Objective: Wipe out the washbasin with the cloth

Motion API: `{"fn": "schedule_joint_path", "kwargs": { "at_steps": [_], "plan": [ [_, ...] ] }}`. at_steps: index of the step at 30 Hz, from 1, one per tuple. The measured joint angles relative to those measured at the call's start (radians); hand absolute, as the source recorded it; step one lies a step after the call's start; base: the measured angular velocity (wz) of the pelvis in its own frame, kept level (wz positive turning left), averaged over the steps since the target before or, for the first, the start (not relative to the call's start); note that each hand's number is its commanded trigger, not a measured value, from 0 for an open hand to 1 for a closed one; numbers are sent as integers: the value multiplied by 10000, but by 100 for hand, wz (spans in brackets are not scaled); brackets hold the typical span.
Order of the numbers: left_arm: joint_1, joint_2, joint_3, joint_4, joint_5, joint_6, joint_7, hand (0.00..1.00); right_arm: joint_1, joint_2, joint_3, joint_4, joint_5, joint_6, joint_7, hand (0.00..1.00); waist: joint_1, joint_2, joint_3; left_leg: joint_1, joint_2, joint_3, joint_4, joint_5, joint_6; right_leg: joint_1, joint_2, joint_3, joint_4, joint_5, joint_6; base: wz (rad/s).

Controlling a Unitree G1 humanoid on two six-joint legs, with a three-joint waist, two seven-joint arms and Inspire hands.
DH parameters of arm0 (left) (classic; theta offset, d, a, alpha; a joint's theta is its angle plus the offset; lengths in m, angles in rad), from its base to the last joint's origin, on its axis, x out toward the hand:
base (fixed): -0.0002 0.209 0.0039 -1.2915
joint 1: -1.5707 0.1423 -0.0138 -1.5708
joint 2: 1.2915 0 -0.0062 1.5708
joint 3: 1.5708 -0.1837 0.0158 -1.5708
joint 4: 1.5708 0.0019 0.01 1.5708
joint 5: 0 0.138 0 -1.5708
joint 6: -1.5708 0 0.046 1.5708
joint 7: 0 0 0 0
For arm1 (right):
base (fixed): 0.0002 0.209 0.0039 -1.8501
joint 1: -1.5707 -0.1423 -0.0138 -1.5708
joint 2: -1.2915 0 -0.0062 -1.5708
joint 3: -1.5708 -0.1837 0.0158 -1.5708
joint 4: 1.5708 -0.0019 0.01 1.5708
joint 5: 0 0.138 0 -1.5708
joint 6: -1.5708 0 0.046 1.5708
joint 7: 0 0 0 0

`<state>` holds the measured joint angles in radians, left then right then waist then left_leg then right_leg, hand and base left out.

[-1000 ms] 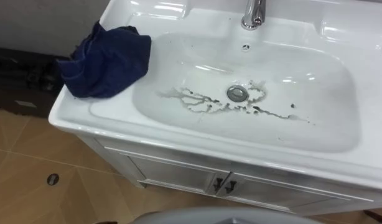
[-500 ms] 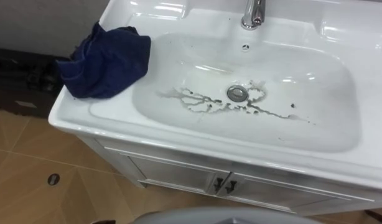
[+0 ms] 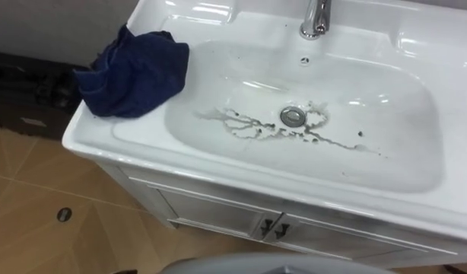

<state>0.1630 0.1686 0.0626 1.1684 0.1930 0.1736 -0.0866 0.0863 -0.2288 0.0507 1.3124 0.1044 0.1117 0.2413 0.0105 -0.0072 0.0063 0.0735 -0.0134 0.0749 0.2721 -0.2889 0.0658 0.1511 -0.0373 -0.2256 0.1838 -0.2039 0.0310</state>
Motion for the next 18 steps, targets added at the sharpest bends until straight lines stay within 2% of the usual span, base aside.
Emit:
{"fn": "schedule_joint_path", "kwargs": {
  "at_steps": [3,6,9,12,13,15,18],
  "plan": [
    [0,-6,252,-11,-618,-10,235,0,-76,-1,69,50,-24,11,-1,0,74,47,-27,-91,-15,-200,49,0,-5,1,-1,-136,2,0,0,21],
    [92,-15,769,-58,-1630,-57,623,0,-122,-46,65,64,-366,113,1,0,317,98,-26,-141,-13,-299,83,3,-15,3,1,-299,0,-1,0,11],
    [255,19,1770,-56,-2093,-129,1150,0,-149,-75,35,73,-787,117,-57,0,504,187,-24,-238,-47,-545,180,-4,-34,36,3,-569,1,-3,0,18],
    [296,59,2181,-74,-2661,-226,1638,0,-208,-84,35,76,-1013,120,-125,0,570,199,-10,-265,-111,-789,202,9,-42,89,-30,-805,-7,-7,3,25],
    [283,91,2391,-138,-2947,-233,1860,0,-186,-104,37,80,-1105,118,-127,0,609,252,-27,-241,-142,-885,198,26,-34,95,-52,-821,8,-11,5,23],
    [359,132,3047,-675,-3552,-285,2400,0,-185,-130,28,78,-1412,116,-139,0,846,263,4,-230,-165,-918,177,48,-28,106,-66,-803,19,-18,12,12],
    [355,325,3318,-965,-3991,-575,2938,0,-180,-133,-64,115,-1769,137,-173,0,1043,263,19,-248,-181,-948,177,58,-23,114,-72,-794,14,-18,12,2]
  ]
}}
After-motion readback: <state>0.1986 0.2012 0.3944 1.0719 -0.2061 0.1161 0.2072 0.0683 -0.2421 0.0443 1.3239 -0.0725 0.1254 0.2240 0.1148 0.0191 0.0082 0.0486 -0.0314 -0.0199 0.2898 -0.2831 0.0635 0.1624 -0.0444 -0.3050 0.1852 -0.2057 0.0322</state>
